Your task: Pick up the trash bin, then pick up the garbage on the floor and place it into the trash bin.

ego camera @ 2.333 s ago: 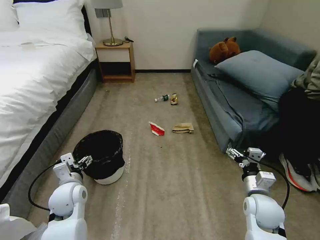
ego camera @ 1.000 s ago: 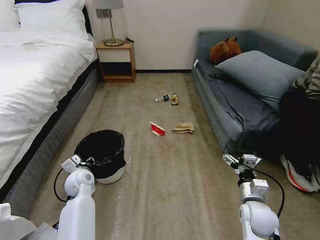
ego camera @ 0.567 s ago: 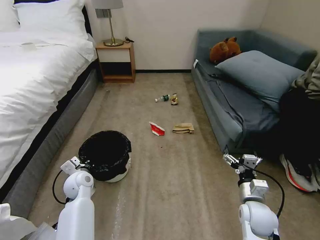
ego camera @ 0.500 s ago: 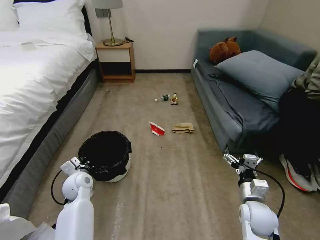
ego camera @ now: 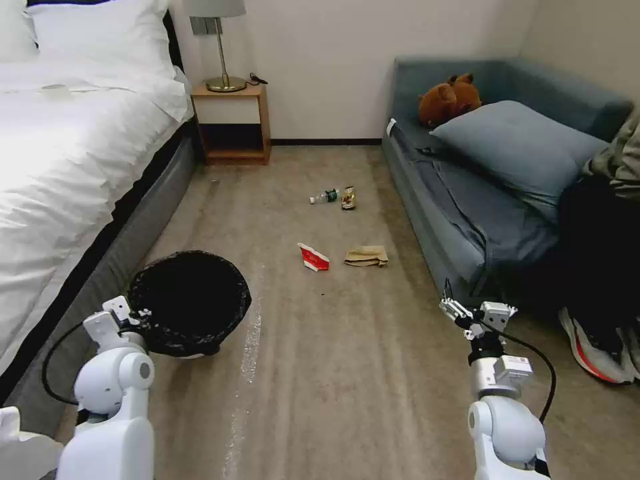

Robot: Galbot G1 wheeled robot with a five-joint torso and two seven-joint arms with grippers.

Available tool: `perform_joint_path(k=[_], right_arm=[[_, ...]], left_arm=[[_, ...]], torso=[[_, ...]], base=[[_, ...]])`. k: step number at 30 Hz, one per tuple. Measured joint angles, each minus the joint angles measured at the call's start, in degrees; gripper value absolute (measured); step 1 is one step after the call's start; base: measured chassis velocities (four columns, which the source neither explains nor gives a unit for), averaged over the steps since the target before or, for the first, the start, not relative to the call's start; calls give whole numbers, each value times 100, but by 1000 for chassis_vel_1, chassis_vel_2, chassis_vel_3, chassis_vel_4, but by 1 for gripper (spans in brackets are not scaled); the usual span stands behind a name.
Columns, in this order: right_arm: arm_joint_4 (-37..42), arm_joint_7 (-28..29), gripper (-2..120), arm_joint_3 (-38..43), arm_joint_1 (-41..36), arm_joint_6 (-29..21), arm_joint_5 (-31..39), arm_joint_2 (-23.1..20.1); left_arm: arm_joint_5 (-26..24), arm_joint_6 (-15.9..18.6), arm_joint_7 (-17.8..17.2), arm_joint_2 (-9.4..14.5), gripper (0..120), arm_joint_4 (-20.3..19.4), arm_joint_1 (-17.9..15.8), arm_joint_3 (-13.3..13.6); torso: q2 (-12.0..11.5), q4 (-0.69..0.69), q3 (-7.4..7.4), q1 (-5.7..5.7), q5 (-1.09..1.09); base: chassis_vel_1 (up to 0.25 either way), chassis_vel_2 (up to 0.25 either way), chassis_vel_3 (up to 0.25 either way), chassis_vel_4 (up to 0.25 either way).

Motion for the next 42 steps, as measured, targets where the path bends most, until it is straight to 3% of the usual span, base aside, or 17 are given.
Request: perform_joint_path(k=[3, 15, 42], right_arm=[[-47, -360, 100, 43, -11, 125, -35, -2], [-37, -426, 100, 143, -16, 104, 32, -2], [-69, -492, 100, 202, -42, 158, 87, 11]], left_arm=[[4, -75, 25, -33, 3, -58, 15, 20], [-15, -143, 11, -214, 3, -122, 46, 172], [-137, -182, -16, -220, 3, -42, 51, 114]], torso=[[0, 0, 0, 0, 0], [0, 0, 0, 0, 0], [1, 0, 0, 0, 0]], base=[[0, 0, 0, 0], [0, 0, 0, 0], [-27, 34, 33, -32]])
